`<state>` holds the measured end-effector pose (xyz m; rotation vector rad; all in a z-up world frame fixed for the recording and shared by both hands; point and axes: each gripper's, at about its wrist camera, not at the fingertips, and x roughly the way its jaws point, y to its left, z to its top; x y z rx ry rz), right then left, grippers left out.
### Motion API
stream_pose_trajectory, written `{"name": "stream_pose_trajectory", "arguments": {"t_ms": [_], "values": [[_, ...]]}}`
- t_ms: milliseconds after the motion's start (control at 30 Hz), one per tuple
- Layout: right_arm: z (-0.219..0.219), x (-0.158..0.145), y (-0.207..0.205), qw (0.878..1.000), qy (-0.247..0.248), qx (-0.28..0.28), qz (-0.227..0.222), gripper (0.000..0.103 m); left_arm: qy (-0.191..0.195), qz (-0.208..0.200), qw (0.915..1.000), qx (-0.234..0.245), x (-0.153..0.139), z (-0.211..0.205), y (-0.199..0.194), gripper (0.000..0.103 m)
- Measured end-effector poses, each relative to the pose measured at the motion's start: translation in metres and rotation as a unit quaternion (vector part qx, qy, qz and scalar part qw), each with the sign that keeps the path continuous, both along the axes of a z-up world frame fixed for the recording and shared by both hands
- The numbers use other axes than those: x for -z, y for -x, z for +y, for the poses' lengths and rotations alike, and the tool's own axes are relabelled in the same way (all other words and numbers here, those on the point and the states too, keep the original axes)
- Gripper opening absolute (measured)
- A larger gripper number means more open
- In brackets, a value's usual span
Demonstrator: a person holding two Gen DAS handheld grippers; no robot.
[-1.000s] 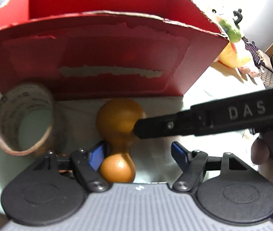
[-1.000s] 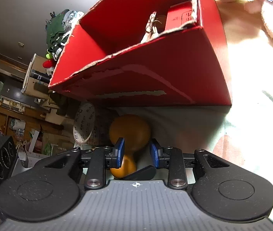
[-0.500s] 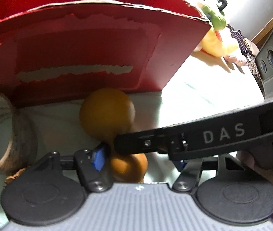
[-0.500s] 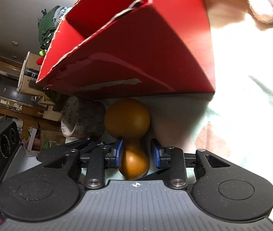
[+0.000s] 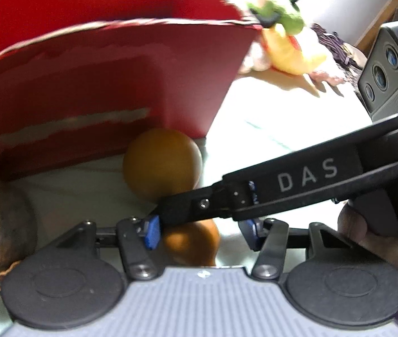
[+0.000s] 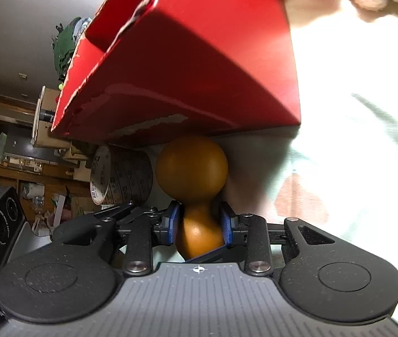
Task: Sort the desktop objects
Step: 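Grasp the brown gourd by its neck with the right gripper and lift, then carry the gourd over the red cardboard box with the right gripper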
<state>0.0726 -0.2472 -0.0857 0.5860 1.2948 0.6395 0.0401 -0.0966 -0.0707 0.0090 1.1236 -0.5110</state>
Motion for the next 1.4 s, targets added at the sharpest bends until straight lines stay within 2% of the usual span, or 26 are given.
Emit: {"name": "stream_pose_trajectory", "arguments": {"t_ms": [167,367,600,700,867,1100,1233,1400], "values": [[-0.028,-0.007,0.009,1.000,0.003,0.020,-0.008,0.033,0.004,-0.013,0.9988,0.047,-0.010,-0.028,0.000,0.057],[-0.079,-0.016,0.024,0.997,-0.001,0.074,-0.016,0.033,0.019,-0.041,0.9930,0.110,-0.029,-0.064,0.003,0.057],[-0.137,-0.045,0.048,0.989,0.009,0.136,-0.058,0.033,0.045,-0.088,0.9828,0.157,-0.062,-0.106,-0.005,0.057],[-0.146,-0.063,0.054,0.984,0.010,0.158,-0.083,0.033,0.054,-0.118,0.9782,0.162,-0.086,-0.106,-0.009,0.057],[-0.111,-0.103,0.043,0.974,0.022,0.172,-0.144,0.033,0.065,-0.157,0.9737,0.152,-0.119,-0.087,-0.025,0.057],[-0.075,-0.142,0.004,0.968,0.006,0.151,-0.202,0.032,0.046,-0.203,0.9716,0.113,-0.156,-0.033,-0.049,0.057],[-0.048,-0.160,-0.017,0.967,-0.006,0.120,-0.226,0.033,0.041,-0.207,0.9742,0.081,-0.163,0.002,-0.068,0.057],[-0.005,-0.167,-0.046,0.968,-0.014,0.077,-0.238,0.033,0.022,-0.197,0.9789,0.049,-0.156,0.039,-0.092,0.057]]}}
